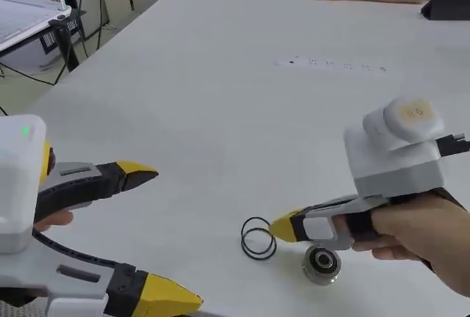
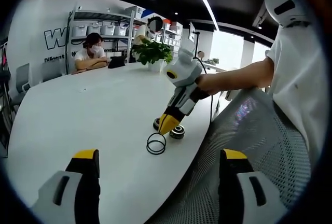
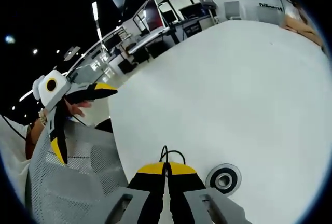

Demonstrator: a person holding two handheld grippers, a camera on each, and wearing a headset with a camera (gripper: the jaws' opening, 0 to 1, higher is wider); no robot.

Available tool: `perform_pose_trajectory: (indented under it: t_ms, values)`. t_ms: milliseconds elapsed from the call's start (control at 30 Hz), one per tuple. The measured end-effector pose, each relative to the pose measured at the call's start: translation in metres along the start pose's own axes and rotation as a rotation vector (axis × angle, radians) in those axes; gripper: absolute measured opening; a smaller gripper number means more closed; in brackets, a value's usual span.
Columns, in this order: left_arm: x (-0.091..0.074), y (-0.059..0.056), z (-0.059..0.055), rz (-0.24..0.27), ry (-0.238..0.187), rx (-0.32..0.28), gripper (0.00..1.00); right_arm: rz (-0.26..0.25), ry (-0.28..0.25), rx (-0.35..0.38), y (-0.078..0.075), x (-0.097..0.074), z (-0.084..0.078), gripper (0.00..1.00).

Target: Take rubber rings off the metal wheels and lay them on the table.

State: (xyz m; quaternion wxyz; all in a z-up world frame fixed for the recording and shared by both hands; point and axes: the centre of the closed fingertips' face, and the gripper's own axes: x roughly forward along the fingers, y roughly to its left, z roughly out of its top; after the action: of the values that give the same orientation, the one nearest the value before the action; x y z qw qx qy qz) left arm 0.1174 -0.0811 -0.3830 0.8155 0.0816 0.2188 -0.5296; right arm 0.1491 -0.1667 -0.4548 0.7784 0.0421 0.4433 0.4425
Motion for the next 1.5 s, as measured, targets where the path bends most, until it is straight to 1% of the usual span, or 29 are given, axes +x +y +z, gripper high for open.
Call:
perform_pose_trajectory:
  t_ms: [33, 200, 300, 400, 500, 600, 700, 900, 1033, 1267, 1500]
  values:
    - [0.0, 0.0, -0.001, -0.001, 0.004, -0.003, 0.94, -0.015, 0.016, 0.007, -0.003, 0.0, -0.003, 0.0]
    - [0.001, 0.0, -0.005, -0.006, 0.024, -0.001, 0.94, -0.037, 0.042, 0.017, -0.011, 0.002, -0.011, 0.0]
    - [0.001, 0.0, -0.005, -0.004, 0.025, -0.004, 0.94, -0.081, 0.065, 0.004, -0.02, 0.001, -0.016, 0.0]
    - [0.0, 0.0, -0.005, -0.001, 0.024, -0.008, 0.94, -0.083, 0.06, 0.01, -0.021, 0.001, -0.016, 0.0]
    - [0.001, 0.0, -0.006, 0.0, 0.031, -0.007, 0.94, -0.086, 0.06, 0.01, -0.022, 0.001, -0.016, 0.0]
    - [0.001, 0.0, -0.008, -0.002, 0.041, -0.002, 0.94, -0.093, 0.063, -0.007, -0.022, 0.001, -0.016, 0.0]
    - [0.001, -0.001, -0.008, -0.004, 0.045, -0.001, 0.94, -0.108, 0.063, -0.029, -0.024, 0.0, -0.015, 0.03]
    - [0.002, -0.003, -0.01, -0.01, 0.056, 0.002, 0.94, -0.118, 0.066, -0.046, -0.026, -0.001, -0.014, 0.04]
    - [0.002, -0.003, -0.01, -0.012, 0.059, 0.005, 0.94, -0.114, 0.04, -0.046, -0.025, -0.005, -0.007, 0.04]
    - [0.003, -0.004, -0.011, -0.015, 0.063, 0.007, 0.94, -0.103, -0.035, -0.051, -0.021, -0.015, 0.009, 0.05]
    - [0.003, -0.004, -0.01, -0.014, 0.062, 0.007, 0.94, -0.103, -0.093, -0.053, -0.02, -0.025, 0.021, 0.05]
